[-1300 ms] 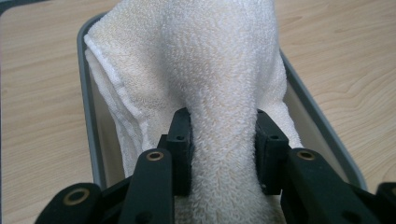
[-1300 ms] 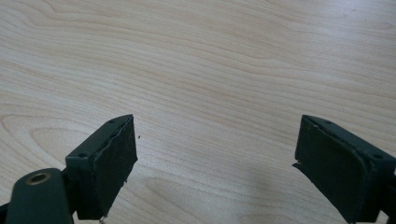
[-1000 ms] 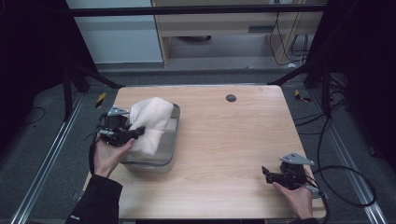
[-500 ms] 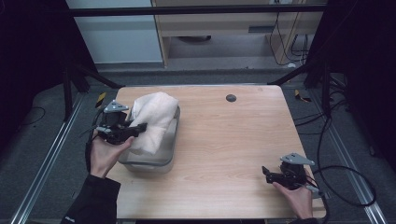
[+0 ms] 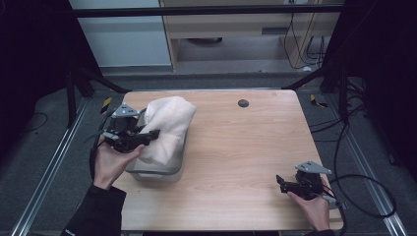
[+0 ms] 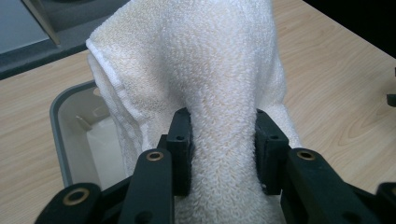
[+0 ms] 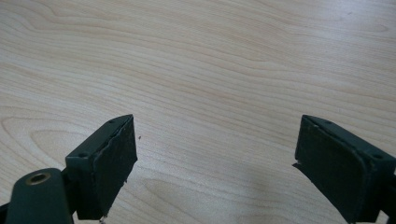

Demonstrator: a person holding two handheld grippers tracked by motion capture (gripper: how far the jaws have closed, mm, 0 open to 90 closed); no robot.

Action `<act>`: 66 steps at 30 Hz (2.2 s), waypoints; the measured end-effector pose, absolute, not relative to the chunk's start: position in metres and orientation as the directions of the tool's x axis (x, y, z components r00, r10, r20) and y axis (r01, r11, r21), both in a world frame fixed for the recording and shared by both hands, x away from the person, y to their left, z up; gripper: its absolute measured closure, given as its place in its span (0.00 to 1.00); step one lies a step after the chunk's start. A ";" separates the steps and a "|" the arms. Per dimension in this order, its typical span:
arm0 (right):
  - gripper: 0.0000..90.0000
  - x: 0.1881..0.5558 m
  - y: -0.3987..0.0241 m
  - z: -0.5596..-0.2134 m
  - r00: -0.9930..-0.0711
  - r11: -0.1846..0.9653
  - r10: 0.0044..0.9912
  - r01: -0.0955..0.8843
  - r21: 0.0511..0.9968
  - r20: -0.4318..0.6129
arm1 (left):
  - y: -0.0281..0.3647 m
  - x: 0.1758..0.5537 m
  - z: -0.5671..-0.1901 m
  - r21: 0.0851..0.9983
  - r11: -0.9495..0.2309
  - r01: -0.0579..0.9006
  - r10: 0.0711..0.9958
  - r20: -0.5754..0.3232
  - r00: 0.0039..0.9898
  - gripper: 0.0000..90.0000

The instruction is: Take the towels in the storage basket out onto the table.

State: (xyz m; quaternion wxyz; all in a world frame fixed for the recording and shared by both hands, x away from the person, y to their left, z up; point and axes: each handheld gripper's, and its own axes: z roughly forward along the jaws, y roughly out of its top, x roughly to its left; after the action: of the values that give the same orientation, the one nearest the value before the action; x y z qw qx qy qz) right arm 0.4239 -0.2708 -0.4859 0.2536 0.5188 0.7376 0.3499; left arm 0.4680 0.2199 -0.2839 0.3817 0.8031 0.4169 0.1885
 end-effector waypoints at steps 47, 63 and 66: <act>0.13 0.422 -0.274 -0.482 -0.309 0.194 0.951 0.583 0.789 -0.006 | 0.097 0.462 -0.302 0.698 -0.573 0.430 0.631 0.041 0.775 0.72; 0.13 0.423 -0.276 -0.483 -0.305 0.216 0.952 0.577 0.787 -0.038 | 0.064 0.466 -0.342 0.654 -0.625 0.427 0.580 0.023 0.814 0.72; 0.13 0.422 -0.276 -0.483 -0.302 0.214 0.952 0.577 0.789 -0.037 | 0.061 0.467 -0.349 0.646 -0.632 0.428 0.573 0.019 0.819 0.72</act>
State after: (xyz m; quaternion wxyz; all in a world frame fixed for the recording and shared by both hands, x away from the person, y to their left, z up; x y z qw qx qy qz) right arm 0.4223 -0.2760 -0.4829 0.2729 0.5238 0.7297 0.3444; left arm 0.4668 0.0606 -0.3487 0.3254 0.8965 0.2791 0.1119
